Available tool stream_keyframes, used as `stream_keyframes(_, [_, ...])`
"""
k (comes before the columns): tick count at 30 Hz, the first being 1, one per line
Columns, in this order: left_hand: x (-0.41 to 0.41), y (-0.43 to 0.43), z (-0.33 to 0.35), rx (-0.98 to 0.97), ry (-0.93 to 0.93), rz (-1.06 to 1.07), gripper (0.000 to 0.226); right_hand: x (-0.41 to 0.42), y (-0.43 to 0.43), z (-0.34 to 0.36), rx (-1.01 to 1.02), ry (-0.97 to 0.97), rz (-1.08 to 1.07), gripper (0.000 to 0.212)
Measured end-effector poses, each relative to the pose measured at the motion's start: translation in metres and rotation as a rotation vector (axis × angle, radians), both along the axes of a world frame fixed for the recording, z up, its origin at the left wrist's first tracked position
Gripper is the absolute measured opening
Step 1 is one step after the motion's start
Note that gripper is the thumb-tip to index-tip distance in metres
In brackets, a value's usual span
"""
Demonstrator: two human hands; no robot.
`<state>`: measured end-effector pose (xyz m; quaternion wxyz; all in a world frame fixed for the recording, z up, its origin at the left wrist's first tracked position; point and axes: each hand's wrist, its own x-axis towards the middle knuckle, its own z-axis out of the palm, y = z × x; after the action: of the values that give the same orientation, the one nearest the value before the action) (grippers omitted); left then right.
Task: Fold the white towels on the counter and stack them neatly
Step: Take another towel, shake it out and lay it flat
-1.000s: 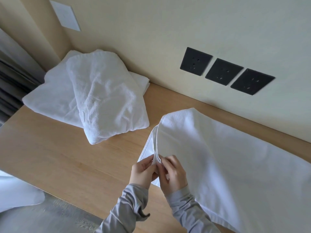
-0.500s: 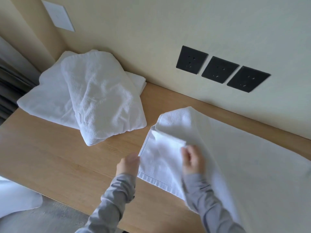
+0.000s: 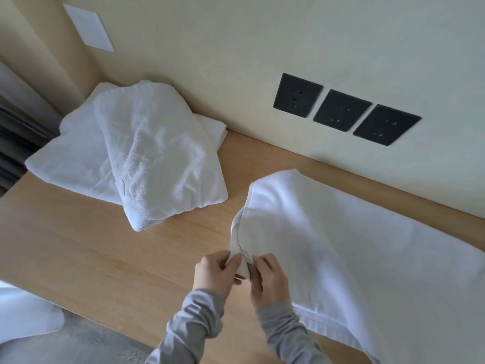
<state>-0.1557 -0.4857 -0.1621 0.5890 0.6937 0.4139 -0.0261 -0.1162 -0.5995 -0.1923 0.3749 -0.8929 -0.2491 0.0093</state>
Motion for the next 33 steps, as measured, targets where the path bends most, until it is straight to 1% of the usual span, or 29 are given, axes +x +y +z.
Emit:
stream_keyframes(3, [0.001, -0.006, 0.001, 0.057, 0.024, -0.018, 0.034, 0.004, -0.003, 0.010, 0.062, -0.005, -0.060, 0.012])
stream_keyframes(6, [0.002, -0.006, 0.003, 0.150, 0.024, -0.060, 0.044, 0.018, -0.009, 0.028, 0.114, -0.101, -0.150, 0.014])
stream_keyframes(8, [0.004, -0.007, 0.006, 0.214, -0.005, -0.105, 0.048, 0.020, -0.008, 0.040, 0.152, -0.165, -0.139, 0.023])
stream_keyframes(10, [0.006, -0.011, 0.009, 0.219, -0.063, -0.109, 0.051, 0.015, -0.004, 0.048, 0.176, -0.197, -0.091, 0.029])
stream_keyframes(12, [0.007, -0.015, 0.012, 0.162, -0.108, -0.046, 0.048, 0.007, -0.001, 0.050, 0.154, -0.191, -0.061, 0.030])
stream_keyframes(15, [0.005, -0.020, 0.015, 0.018, -0.130, 0.065, 0.032, 0.000, 0.003, 0.047, 0.115, -0.148, -0.058, 0.031])
stream_keyframes(17, [0.002, -0.022, 0.015, -0.040, -0.130, 0.116, 0.030, -0.001, 0.003, 0.045, 0.112, -0.162, -0.074, 0.033])
stream_keyframes(20, [0.000, -0.021, 0.013, -0.084, -0.142, 0.169, 0.033, -0.001, 0.001, 0.046, 0.107, -0.184, -0.101, 0.041])
stream_keyframes(21, [0.000, -0.021, 0.012, -0.092, -0.140, 0.172, 0.032, -0.003, 0.001, 0.046, 0.097, -0.185, -0.091, 0.041])
stream_keyframes(24, [0.000, -0.021, 0.012, -0.118, -0.130, 0.198, 0.030, -0.003, 0.003, 0.046, 0.077, -0.178, -0.066, 0.032])
stream_keyframes(26, [-0.001, -0.018, 0.012, -0.170, -0.124, 0.272, 0.028, 0.007, 0.000, 0.053, 0.119, -0.196, -0.114, 0.031])
stream_keyframes(27, [-0.002, -0.014, 0.012, -0.193, -0.121, 0.311, 0.030, 0.016, -0.004, 0.059, 0.138, -0.226, -0.172, 0.032])
stream_keyframes(29, [-0.003, -0.009, 0.013, -0.208, -0.130, 0.354, 0.031, 0.036, -0.017, 0.074, 0.171, -0.341, -0.297, 0.030])
stream_keyframes(30, [-0.003, -0.008, 0.014, -0.216, -0.139, 0.360, 0.030, 0.040, -0.021, 0.081, 0.178, -0.385, -0.313, 0.029])
stream_keyframes(31, [-0.002, -0.010, 0.016, -0.230, -0.150, 0.355, 0.030, 0.038, -0.021, 0.085, 0.170, -0.393, -0.278, 0.029])
stream_keyframes(33, [0.002, -0.016, 0.019, -0.254, -0.176, 0.308, 0.030, 0.020, -0.012, 0.079, 0.121, -0.316, -0.138, 0.029])
